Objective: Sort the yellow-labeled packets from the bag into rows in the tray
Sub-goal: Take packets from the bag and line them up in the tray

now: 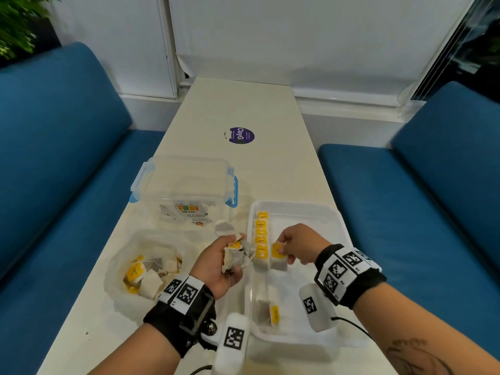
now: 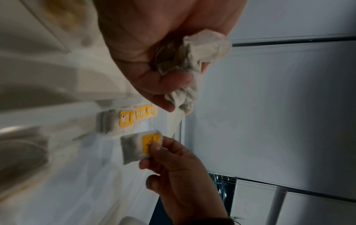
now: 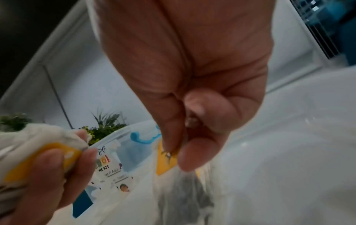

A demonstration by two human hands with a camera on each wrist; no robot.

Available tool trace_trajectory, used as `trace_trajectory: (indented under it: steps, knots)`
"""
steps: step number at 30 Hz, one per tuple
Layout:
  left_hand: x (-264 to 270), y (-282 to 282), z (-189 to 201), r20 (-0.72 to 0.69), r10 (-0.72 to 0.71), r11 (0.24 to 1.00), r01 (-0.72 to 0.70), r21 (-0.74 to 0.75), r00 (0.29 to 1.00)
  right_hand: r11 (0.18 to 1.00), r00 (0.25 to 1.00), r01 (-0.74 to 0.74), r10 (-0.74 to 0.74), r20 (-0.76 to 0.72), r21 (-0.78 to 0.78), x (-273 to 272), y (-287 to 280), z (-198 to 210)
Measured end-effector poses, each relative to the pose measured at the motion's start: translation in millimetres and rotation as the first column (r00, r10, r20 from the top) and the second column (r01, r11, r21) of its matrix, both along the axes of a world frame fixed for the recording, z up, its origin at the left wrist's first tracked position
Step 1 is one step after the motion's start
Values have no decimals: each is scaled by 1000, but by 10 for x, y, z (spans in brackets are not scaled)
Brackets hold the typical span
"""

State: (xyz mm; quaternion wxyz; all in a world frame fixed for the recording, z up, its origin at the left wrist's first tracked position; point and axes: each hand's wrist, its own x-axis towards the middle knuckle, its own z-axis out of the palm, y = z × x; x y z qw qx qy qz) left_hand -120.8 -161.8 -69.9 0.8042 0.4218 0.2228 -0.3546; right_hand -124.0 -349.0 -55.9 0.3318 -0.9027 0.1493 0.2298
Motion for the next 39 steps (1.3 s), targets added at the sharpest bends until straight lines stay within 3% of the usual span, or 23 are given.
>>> trace_trajectory:
  steps: [8, 15, 24, 26, 31, 39]
  knots:
    - [-60, 75, -143, 16, -11, 1000, 10, 21, 1000, 996, 966, -62, 75, -248, 60, 140, 256, -240]
    - [-143, 121, -202, 38, -24, 999, 23, 34, 999, 980, 951, -172, 138, -276, -101, 239, 304, -356]
    - [-188, 139, -244, 38, -28, 999, 26, 47, 999, 920, 964, -254, 214, -159, -299, 185, 293, -417]
    - [-184, 141, -248, 40, -20, 998, 18, 59, 999, 893, 936, -346, 309, -167, -289, 141, 270, -319]
    - [-199, 113, -195, 54, -3, 997, -1, 78, 999, 817, 797, -558, 477, -370, -148, -77, 261, -161]
    - [-229, 80, -104, 63, 15, 997, -19, 71, 998, 611, 632, -759, 605, -484, -227, -206, 536, -138]
